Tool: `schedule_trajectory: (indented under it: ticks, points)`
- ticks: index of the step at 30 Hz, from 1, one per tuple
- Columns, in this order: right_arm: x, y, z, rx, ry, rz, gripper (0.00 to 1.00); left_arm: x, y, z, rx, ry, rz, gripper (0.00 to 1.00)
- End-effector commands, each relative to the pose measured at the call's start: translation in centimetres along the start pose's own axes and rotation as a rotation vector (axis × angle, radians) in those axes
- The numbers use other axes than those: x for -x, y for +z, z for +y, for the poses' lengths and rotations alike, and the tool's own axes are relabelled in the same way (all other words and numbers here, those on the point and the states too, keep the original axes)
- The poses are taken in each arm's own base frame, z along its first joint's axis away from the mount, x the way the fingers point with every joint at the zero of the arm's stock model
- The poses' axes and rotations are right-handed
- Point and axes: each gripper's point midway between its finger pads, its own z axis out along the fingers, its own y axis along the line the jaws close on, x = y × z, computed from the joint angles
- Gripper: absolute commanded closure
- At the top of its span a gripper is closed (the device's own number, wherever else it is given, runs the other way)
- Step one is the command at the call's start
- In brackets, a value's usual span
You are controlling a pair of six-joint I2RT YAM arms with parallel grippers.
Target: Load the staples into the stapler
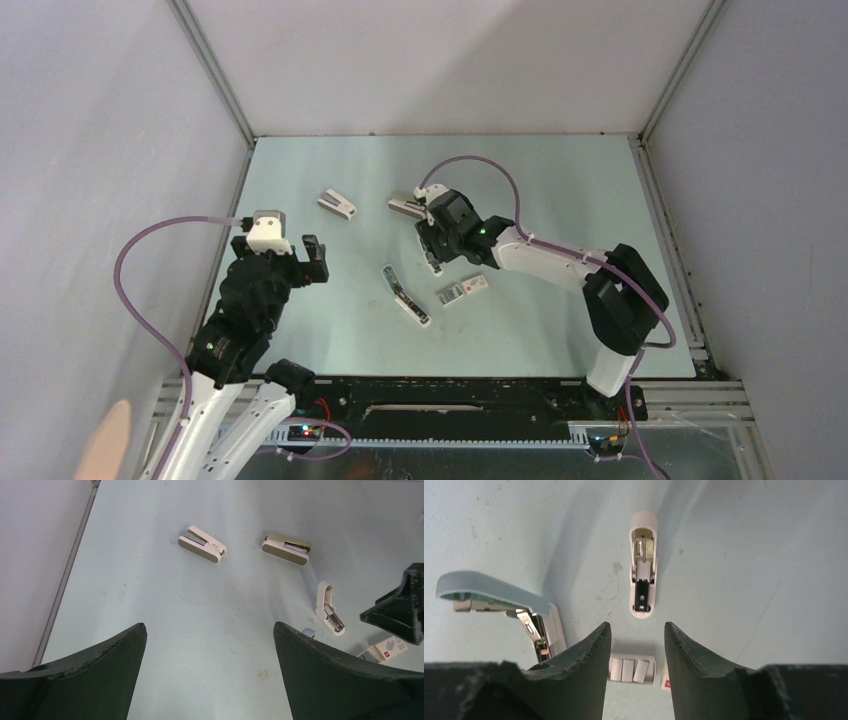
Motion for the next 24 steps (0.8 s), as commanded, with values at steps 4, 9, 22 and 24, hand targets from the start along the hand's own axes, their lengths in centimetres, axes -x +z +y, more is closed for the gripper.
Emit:
schedule_trajectory:
  ticks: [4,9,22,24]
  points:
    - [-2.6,-3.2,-0.1,-0.014,0.002,0.067,0.56,0.1,0.4,-0.1,-0.002,-0.011,-0.011,0.0]
    - [-5.1,-2.9,0.4,-0.014,0.0,0.143,0.6,0.0,0.5,0.0,0.002,-0.013,-0.009,0.0]
    - [-8.2,-1.2,0.5,-0.085,0.106,0.214,0.72,-0.2,0.6,0.0,0.001,-0.013,-0.002,0.0]
    - [-8.5,-1.0,0.3,-0.1,0.118,0.215,0.73,-0.2,0.6,0.0,0.001,-0.013,-0.001,0.0]
